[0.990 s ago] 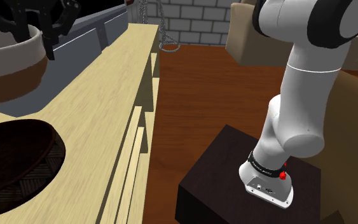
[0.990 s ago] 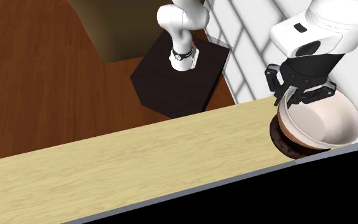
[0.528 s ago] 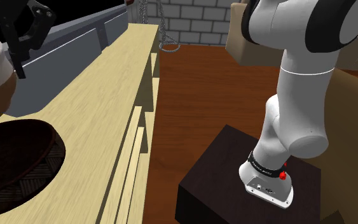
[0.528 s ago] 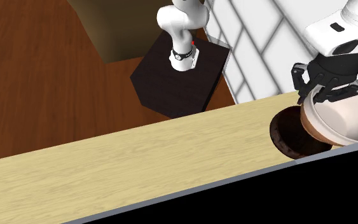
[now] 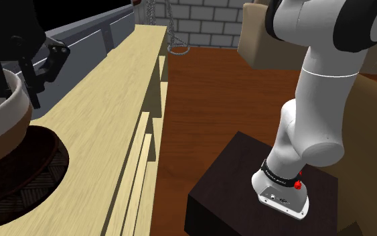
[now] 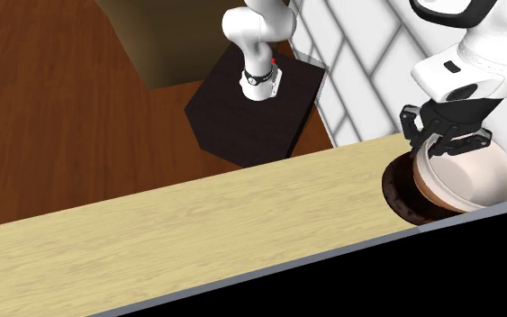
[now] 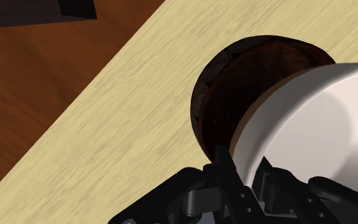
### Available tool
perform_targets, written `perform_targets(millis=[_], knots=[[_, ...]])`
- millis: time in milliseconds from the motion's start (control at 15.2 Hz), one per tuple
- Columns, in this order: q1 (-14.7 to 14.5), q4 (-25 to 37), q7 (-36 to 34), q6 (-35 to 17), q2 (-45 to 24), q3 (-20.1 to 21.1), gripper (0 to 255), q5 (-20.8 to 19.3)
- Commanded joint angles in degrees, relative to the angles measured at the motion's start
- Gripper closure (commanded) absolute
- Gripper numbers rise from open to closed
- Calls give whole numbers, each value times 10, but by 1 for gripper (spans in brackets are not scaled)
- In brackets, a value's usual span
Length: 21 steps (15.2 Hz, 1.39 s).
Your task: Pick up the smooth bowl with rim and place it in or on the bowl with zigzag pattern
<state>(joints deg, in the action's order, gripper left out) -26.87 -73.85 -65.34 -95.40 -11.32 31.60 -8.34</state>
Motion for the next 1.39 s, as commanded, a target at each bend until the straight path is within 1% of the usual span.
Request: perform_targets(millis=[0, 264, 792, 858, 1188, 1320], knots=[[5, -25, 2, -19, 8, -1, 255, 5], [11, -69, 4, -53, 20, -2, 255, 12], [11, -69, 4, -53, 20, -2, 255, 12], [11, -69, 4, -53, 20, -2, 0, 12], [11, -69, 4, -53, 20, -2, 0, 12], [7, -26, 4, -12, 17, -1, 0, 10]])
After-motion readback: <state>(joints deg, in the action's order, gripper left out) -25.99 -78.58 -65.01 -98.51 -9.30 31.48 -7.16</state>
